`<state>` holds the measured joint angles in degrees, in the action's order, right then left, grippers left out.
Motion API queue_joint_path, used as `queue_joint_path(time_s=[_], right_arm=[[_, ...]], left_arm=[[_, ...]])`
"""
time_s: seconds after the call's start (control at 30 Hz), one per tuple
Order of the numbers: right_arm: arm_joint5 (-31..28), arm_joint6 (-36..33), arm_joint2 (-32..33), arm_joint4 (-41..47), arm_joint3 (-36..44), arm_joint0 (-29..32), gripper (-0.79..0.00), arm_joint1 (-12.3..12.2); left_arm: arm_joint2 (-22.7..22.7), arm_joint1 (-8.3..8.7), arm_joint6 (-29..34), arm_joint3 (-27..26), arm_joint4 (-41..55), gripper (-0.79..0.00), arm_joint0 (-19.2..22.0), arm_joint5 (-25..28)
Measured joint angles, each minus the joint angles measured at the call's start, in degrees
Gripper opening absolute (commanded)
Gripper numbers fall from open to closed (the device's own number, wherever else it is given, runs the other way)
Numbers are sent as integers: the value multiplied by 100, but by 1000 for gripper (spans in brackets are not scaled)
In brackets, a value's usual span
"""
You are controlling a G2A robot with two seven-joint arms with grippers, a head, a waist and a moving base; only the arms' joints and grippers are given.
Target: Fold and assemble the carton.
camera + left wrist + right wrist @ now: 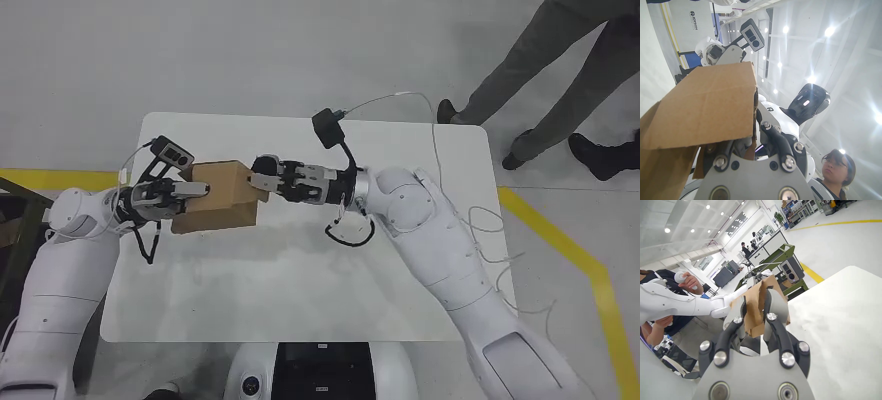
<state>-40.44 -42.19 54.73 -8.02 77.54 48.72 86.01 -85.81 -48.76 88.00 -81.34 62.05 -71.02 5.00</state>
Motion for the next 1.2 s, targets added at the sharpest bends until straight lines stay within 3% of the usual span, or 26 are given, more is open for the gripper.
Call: queue_joint_path(time_s=[0.2,0.27,0.37,0.43,1.2], right_arm=[[75,225,24,-603,158,59,-597,-46],[64,256,16,-682,205,70,-539,-56],[27,312,-2,-800,297,92,-366,-72],[9,369,-11,-865,354,105,-311,-81],[124,887,-246,-1899,481,6,-157,-129]], left_arm=[[-7,32,0,-32,163,-785,-33,-41],[4,41,0,-42,207,-785,-40,-69],[31,59,0,-60,242,-785,-44,-110],[51,72,0,-59,260,-785,-44,-128],[223,239,0,-219,434,-785,-60,-209]])
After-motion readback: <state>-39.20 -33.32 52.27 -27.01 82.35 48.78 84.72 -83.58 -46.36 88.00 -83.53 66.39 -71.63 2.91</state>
